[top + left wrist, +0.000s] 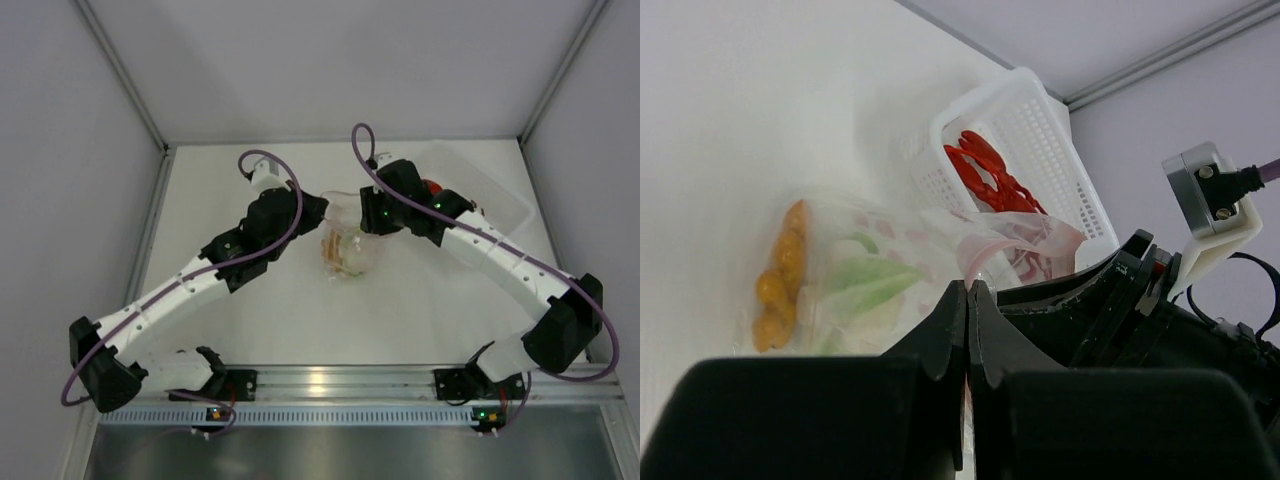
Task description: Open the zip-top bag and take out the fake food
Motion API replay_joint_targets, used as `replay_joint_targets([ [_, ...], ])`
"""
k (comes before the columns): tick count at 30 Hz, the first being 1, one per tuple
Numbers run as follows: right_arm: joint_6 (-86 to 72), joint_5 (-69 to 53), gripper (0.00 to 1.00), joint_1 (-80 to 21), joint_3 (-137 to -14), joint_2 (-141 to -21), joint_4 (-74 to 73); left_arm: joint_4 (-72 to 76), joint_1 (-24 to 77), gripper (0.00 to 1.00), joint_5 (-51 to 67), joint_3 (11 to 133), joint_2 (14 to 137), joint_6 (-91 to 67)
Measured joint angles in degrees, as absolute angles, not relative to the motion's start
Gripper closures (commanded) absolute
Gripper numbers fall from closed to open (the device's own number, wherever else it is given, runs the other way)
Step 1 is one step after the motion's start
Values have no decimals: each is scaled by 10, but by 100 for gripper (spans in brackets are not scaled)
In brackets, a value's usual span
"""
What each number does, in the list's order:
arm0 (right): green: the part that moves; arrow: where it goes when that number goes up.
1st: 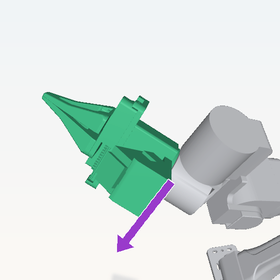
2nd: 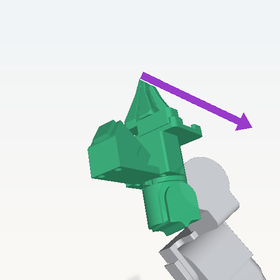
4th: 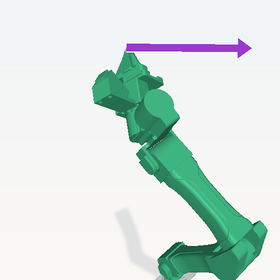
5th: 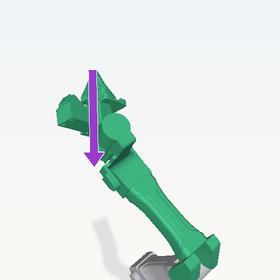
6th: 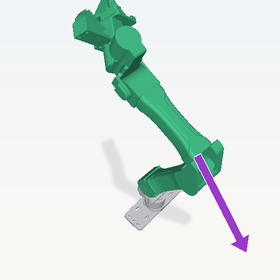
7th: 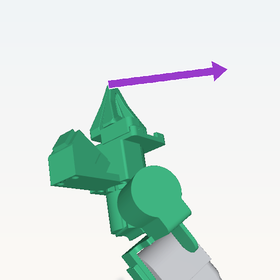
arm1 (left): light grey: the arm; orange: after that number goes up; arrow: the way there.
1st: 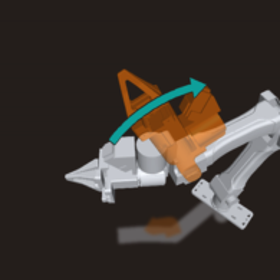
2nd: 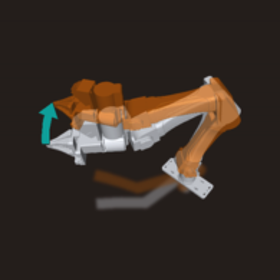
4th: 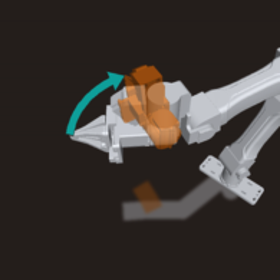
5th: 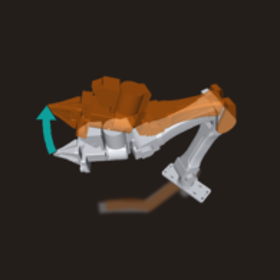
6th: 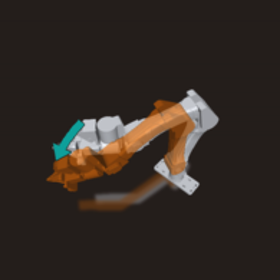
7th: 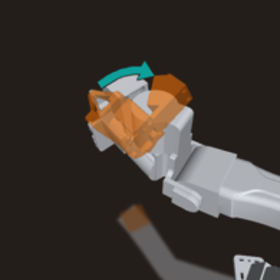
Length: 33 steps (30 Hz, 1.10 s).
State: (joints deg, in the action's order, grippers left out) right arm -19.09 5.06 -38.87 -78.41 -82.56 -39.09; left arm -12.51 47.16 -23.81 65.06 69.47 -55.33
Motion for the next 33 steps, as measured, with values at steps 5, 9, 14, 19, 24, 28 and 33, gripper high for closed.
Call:
replay_joint_targets([
  [5,-192,56,58,-412,-784,-832,-385,-126,467,100,-216,643,691,-534],
  [9,-194,52,55,-427,-784,-837,-377,-126,465,100,-192,644,704,-527],
  [14,-206,43,57,-434,-776,-854,-346,-126,465,100,-171,643,719,-528],
  [19,-223,56,50,-434,-747,-865,-319,-126,465,100,-158,643,719,-531],
  [24,-225,99,46,-434,-743,-895,-311,-126,465,100,-155,641,719,-529],
  [28,-210,107,46,-434,-724,-904,-297,-126,465,100,-156,634,719,-523],
  [33,-169,108,39,-434,-719,-904,-288,-126,465,100,-155,631,720,-514],
])
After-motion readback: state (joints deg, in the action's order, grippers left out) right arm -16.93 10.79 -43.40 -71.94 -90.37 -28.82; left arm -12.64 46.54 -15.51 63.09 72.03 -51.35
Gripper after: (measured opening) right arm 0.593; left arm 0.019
